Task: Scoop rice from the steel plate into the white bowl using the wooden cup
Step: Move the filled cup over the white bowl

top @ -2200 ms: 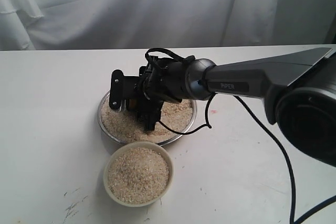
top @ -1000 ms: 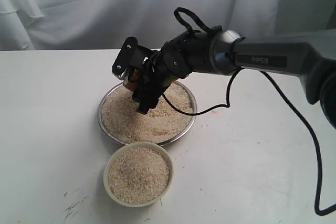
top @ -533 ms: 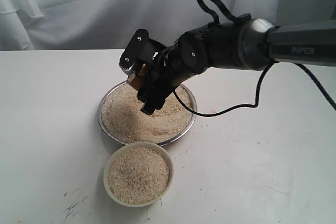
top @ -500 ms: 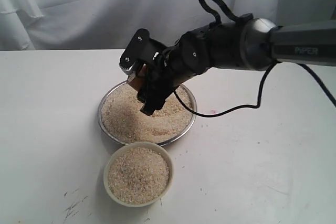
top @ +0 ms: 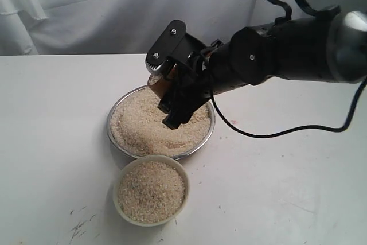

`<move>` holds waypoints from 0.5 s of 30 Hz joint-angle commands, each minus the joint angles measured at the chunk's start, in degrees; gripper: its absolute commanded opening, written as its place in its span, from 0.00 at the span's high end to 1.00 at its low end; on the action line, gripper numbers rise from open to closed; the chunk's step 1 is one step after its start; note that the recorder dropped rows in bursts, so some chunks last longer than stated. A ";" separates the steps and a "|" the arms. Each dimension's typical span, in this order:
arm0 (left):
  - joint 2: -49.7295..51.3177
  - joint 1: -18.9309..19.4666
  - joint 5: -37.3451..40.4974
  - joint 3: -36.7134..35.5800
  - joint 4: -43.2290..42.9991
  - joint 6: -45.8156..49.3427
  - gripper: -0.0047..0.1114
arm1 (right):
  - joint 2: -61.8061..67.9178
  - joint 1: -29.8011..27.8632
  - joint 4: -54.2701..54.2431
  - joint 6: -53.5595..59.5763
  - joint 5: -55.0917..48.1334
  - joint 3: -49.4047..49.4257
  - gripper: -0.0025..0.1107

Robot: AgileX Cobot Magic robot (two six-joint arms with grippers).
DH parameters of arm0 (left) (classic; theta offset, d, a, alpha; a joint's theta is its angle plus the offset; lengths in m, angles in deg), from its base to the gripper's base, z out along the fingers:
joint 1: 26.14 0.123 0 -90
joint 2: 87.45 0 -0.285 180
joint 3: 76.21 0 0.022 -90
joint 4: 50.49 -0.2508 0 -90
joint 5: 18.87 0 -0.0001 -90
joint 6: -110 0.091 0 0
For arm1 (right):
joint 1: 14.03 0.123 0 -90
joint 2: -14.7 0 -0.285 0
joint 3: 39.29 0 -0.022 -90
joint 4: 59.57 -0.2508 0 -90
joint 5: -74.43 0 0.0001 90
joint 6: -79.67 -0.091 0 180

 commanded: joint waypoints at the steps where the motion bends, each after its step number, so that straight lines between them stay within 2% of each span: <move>1: -0.29 -0.09 -0.36 -0.26 0.04 -0.18 0.96 | -4.68 0.04 -0.98 2.02 1.44 4.48 0.98; 15: -0.29 -0.09 -0.36 -0.26 0.04 -0.18 0.96 | -10.49 6.19 -0.87 2.31 6.89 16.98 0.98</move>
